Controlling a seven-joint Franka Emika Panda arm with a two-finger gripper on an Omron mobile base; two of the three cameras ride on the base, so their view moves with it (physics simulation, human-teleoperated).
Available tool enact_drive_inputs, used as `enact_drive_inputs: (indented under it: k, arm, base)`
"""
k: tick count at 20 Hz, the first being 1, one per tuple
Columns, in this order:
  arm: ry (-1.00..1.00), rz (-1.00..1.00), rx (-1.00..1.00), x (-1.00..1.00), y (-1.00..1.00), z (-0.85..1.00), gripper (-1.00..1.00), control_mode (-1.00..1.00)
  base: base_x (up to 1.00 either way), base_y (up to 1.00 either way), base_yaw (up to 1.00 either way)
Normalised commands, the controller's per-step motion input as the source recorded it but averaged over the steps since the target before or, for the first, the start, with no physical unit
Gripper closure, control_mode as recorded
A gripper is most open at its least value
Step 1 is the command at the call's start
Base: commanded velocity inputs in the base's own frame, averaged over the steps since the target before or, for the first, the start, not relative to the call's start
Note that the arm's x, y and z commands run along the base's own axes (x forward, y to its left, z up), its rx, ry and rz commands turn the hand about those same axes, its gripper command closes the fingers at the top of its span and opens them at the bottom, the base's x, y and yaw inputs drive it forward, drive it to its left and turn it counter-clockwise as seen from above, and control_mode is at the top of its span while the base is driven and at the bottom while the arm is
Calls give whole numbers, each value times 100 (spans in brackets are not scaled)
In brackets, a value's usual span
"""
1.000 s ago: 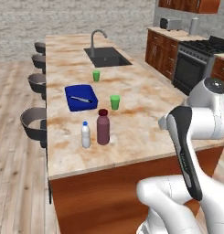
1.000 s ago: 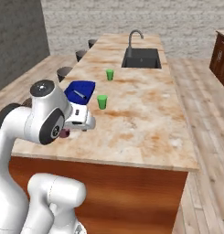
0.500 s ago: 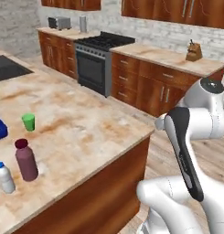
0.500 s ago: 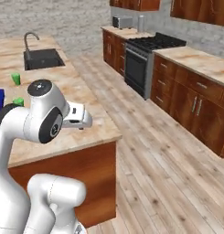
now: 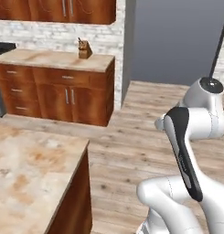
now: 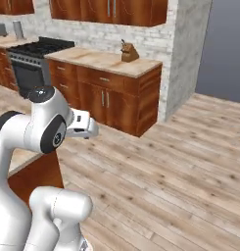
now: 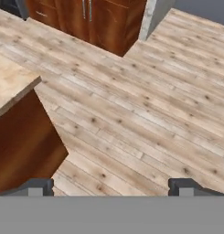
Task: Place the drinks on the dining counter in a tight cluster.
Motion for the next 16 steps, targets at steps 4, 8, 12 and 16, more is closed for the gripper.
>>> enact_drive_inputs:
  k: [4, 8, 12, 16]
  arm:
    - [0, 0, 0, 0, 0, 0, -100, 100]
    - [0, 0, 0, 0, 0, 0, -100, 100]
    - [0, 0, 0, 0, 0, 0, -100, 100]
    - [0, 0, 0, 0, 0, 0, -100, 100]
  base:
    - [29, 0, -85]
    - [51, 4, -75]
    - [99, 66, -39]
    - [100, 64, -18]
